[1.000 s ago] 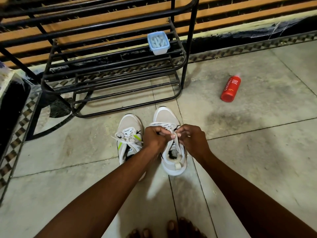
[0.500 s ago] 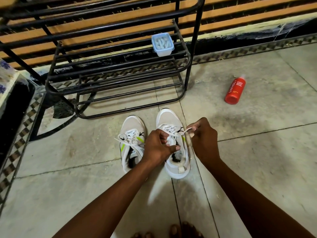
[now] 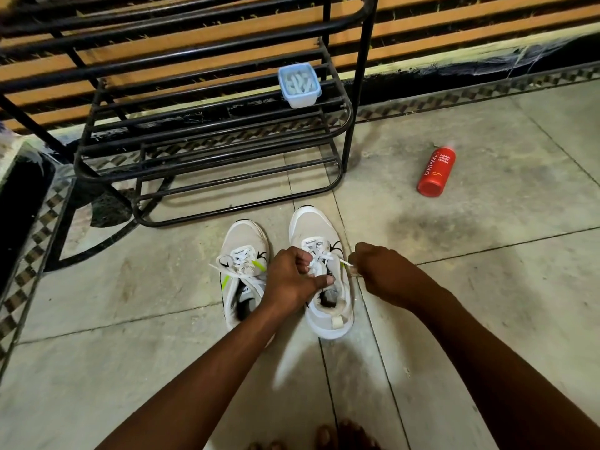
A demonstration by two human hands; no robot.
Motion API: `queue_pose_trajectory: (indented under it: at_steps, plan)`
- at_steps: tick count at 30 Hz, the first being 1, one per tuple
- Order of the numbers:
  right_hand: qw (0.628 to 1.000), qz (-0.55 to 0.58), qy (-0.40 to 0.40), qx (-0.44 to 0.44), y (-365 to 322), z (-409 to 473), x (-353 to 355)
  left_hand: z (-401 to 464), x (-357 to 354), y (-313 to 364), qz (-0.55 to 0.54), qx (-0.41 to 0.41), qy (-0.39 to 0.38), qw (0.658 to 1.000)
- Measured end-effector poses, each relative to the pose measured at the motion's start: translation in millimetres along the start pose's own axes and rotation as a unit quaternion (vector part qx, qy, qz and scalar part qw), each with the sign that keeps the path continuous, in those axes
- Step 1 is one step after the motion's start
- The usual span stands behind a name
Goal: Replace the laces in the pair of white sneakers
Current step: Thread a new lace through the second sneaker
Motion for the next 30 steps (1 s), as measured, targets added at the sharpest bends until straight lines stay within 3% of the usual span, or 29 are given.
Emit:
queue_pose_trajectory:
  at_steps: [4,6,7,9,10,11,12,14,15,16,21,30]
  plan:
    - [0.970,0.094,0.219,-0.040,4.2,-7.4,48.6,-1.2,0.5,0.9,-0.002,-0.002,-0.008,1.000]
    - [0.909,0.287,0.292,-0.072,14.8,-18.4,72.2,-2.2,0.9,0.4,-0.004,0.004,-0.011,1.000]
    - [0.846,0.442,0.283,-0.091,25.0,-20.7,75.9,-2.6,1.4,0.4,-0.007,0.006,-0.012,1.000]
    - [0.662,0.707,0.215,-0.125,40.1,-18.2,66.4,-3.7,1.8,2.3,-0.013,0.005,-0.012,1.000]
    - [0.620,0.751,0.191,-0.124,43.2,-17.3,64.4,-4.1,1.6,2.7,-0.013,0.004,-0.012,1.000]
    - [0.645,0.729,0.191,-0.127,45.8,-18.3,68.4,-4.2,1.4,3.1,-0.011,0.003,-0.013,1.000]
    - [0.717,0.655,0.203,-0.125,48.8,-18.9,73.8,-3.9,1.2,3.8,-0.008,0.001,-0.014,1.000]
    - [0.886,0.394,0.215,-0.114,42.2,-19.7,73.8,-3.1,1.0,5.7,-0.001,-0.003,-0.015,1.000]
    - [0.931,0.279,0.210,-0.108,38.5,-18.5,65.8,-2.6,0.7,6.7,0.006,-0.006,-0.016,1.000]
    - [0.952,0.211,0.198,-0.098,35.3,-18.0,55.5,-2.5,0.6,7.5,0.015,-0.010,-0.017,1.000]
    - [0.975,0.184,0.115,-0.053,14.0,-17.4,7.3,-7.1,5.3,12.2,0.093,-0.054,-0.011,0.994]
    - [0.938,0.270,0.175,-0.128,20.9,-18.1,12.8,-10.8,24.3,31.5,0.059,-0.126,0.008,0.990]
Point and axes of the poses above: each hand's wrist, its own z-axis towards the middle knuckle, its own x-axis out of the back of the hand, y = z × x, the point moved 10 cm from there along z, towards the middle knuckle, and after that the axes turned 15 degrees about -x, right-handed, at the moved point
